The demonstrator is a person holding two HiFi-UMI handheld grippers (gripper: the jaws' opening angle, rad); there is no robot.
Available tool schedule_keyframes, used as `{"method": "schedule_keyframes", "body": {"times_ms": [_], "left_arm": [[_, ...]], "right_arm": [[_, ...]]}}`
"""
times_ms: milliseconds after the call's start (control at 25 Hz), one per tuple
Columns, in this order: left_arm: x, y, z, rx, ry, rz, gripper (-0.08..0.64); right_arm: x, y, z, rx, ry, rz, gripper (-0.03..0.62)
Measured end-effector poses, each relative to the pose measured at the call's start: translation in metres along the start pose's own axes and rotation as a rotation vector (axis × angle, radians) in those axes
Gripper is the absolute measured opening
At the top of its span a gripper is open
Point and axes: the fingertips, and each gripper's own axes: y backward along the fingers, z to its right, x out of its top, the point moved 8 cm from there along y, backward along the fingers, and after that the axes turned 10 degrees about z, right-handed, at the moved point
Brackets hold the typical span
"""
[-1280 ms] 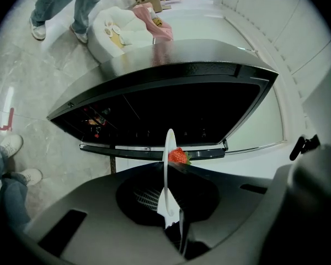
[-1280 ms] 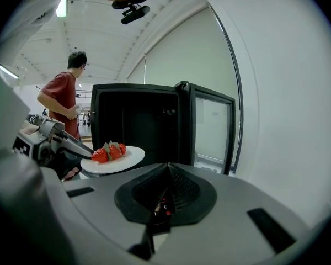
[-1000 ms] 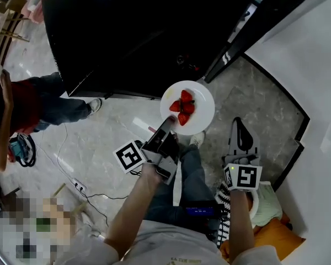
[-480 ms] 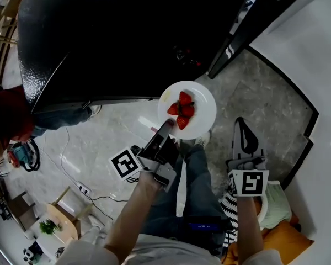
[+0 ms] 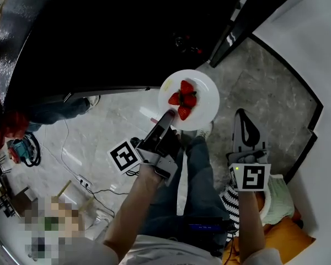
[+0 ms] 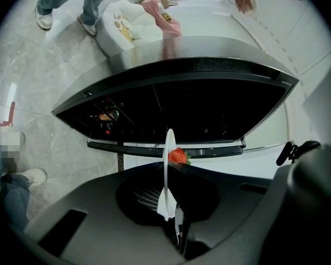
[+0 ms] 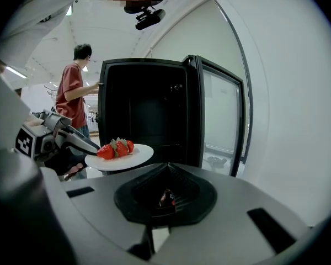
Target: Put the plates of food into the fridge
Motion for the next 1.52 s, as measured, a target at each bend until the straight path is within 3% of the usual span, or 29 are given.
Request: {"method": "schedule_keyframes", "body": {"times_ms": [440,920,1520], "left_arm": [[-0.001,-0.003,-0.002,-0.011,-0.031,0.045,0.017],[0.005,-0.03,-0.008,-0.011,0.012,0.106,0.017],[0.01,-0.047,-0.011,0.006,0.005,0.17,0.017]], "right_arm": [[-0.003,0.005,0.006,0.032,0.009,0.007,0.009],[-0.008,-0.03,-0.003,0.102,-0.039,0.018,0.009],[-0.005,-0.072,-0.007,0.205,-0.001,0.053,0.009]]}}
